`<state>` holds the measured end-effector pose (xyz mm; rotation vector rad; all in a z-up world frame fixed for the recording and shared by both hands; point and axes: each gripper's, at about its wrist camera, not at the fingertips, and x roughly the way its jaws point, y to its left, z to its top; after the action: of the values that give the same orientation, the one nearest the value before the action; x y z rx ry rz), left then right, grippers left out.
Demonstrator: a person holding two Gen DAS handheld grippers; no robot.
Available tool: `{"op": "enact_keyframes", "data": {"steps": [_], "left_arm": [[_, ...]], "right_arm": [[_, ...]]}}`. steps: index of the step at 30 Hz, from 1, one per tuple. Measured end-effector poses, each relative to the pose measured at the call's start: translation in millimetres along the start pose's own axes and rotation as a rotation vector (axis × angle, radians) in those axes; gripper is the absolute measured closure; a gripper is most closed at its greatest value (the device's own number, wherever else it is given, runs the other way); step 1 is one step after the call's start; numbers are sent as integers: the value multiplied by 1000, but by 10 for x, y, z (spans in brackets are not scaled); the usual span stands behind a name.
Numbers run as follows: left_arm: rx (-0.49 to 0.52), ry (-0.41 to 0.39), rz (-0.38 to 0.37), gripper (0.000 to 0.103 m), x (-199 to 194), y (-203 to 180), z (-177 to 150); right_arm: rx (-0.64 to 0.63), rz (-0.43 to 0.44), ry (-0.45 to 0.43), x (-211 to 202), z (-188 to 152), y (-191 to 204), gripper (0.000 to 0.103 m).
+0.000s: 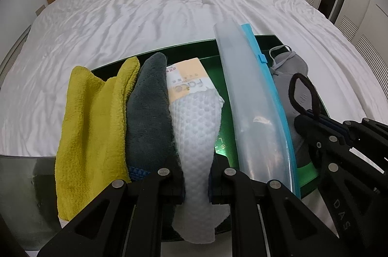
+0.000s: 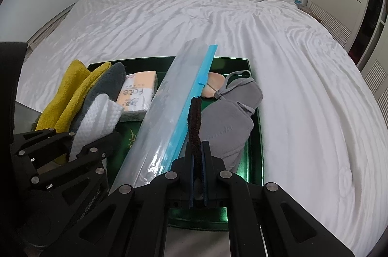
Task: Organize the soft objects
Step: 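Lower the white cloth with the left tool while the right tool lowers the hair tie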
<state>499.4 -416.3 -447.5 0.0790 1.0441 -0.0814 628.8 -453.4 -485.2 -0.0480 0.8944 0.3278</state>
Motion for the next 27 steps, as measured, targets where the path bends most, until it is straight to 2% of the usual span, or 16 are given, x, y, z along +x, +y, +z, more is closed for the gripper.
{"op": "enact_keyframes", "data": {"steps": [9,15,27], "left_arm": [[-1,-9,-9,93,-22,20,18],[7,-13,-6,87,-35,10,22],[17,-25,6,87,-51,-16,19]], "right_arm": [[-12,-10,-1,-19,0,32,98],[-26,-19,8,-8,18,55,98],[-32,-13,11,4,37,55,95]]}}
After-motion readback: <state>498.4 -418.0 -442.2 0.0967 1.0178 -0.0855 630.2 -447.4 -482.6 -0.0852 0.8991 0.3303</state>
